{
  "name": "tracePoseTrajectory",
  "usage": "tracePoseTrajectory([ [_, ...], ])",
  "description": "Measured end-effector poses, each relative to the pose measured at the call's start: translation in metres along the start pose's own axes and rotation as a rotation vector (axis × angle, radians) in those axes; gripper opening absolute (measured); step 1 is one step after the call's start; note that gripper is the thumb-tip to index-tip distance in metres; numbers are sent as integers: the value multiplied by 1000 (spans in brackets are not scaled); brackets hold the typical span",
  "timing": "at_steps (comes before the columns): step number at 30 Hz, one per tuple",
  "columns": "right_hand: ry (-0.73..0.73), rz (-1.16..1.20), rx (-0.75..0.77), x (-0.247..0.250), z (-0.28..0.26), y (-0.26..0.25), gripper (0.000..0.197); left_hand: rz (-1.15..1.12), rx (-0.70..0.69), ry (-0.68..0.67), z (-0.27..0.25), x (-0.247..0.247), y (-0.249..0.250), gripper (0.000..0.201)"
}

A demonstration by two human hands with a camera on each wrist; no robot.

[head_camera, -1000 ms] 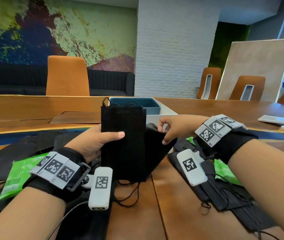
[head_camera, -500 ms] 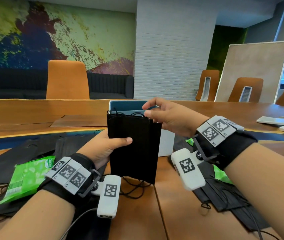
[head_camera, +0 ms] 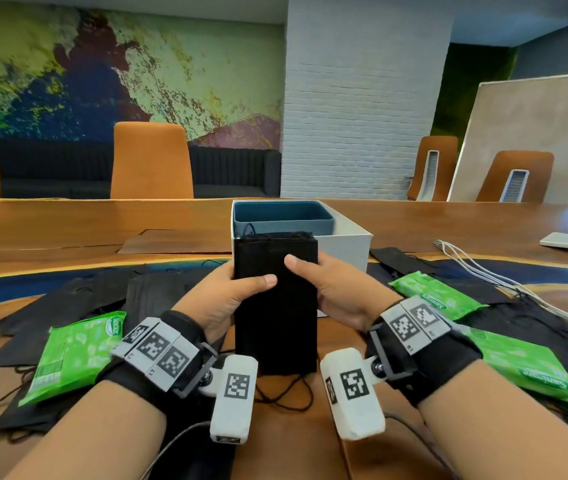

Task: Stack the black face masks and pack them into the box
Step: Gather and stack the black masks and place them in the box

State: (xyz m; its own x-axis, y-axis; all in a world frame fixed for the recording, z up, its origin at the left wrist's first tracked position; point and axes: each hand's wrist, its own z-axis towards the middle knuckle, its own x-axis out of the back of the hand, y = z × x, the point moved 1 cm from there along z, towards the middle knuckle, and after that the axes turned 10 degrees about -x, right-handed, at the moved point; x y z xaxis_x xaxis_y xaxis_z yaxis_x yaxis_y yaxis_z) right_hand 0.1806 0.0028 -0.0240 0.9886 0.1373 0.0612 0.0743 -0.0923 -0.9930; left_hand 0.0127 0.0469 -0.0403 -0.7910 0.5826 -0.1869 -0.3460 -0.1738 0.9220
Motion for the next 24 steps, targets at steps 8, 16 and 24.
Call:
tracePoseTrajectory([
  [8,110,40,61,6,9,29,55,-9,-50,70,3,-3,-7,42],
  [16,31,67,45,10,2,37,39,-1,-175,45,4,-6,-9,102],
  [24,69,41,53,11,3,37,39,161,-12,-88,1,-7,-4,59],
])
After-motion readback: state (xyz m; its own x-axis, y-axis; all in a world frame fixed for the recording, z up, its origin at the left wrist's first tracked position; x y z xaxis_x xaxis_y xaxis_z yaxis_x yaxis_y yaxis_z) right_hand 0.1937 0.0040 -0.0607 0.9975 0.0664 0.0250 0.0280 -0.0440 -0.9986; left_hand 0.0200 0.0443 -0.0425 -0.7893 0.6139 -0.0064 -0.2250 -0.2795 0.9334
